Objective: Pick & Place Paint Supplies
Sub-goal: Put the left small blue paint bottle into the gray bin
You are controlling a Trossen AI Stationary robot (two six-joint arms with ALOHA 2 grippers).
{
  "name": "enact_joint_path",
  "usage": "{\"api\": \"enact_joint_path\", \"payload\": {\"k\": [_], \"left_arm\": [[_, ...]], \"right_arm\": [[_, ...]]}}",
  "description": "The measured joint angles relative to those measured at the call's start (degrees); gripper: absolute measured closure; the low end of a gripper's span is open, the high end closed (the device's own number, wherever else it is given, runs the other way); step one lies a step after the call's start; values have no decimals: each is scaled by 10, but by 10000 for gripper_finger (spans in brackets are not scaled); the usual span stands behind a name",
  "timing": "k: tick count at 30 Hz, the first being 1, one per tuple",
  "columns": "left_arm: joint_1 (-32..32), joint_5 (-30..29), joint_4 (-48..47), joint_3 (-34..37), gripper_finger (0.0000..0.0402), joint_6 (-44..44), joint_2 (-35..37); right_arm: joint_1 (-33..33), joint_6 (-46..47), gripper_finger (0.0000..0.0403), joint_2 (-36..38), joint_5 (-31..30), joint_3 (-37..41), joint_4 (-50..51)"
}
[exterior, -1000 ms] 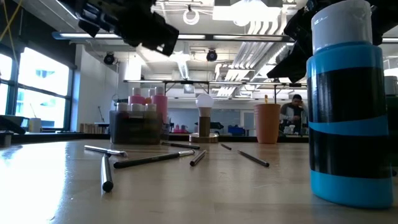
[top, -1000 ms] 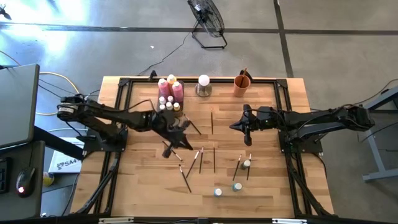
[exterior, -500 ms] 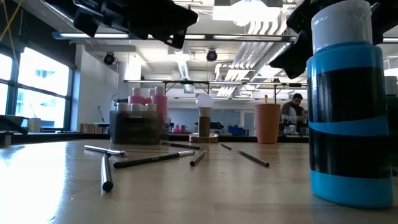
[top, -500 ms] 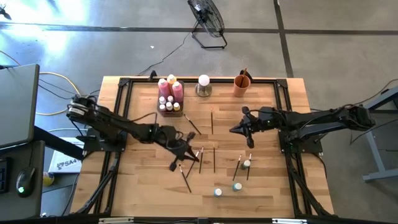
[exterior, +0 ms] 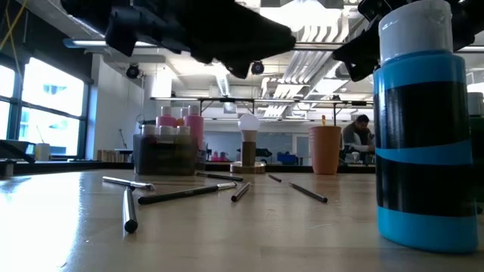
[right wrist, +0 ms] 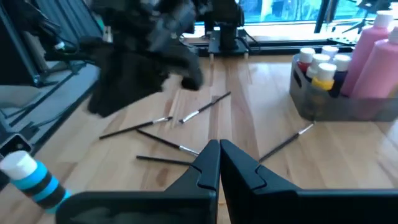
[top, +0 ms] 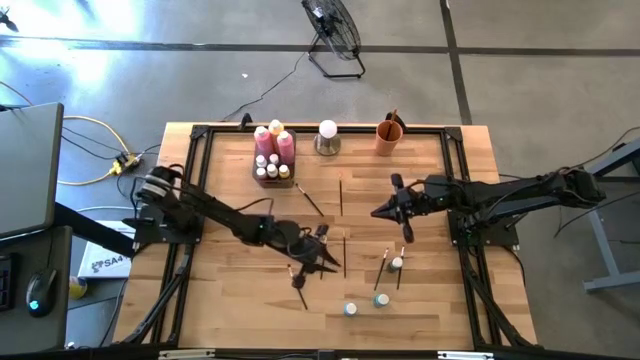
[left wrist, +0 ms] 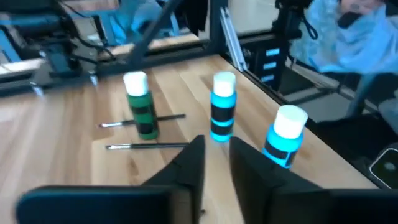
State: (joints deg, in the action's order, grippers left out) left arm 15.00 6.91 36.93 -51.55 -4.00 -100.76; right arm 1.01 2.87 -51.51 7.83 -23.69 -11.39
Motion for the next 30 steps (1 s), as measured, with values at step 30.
{"api": "enact_joint_path", "payload": {"k": [30], "left_arm": [[26,102,-41,-117,162,-9,-116]], "right_arm": [[-15,30,399,-4,-79,0,4]]}}
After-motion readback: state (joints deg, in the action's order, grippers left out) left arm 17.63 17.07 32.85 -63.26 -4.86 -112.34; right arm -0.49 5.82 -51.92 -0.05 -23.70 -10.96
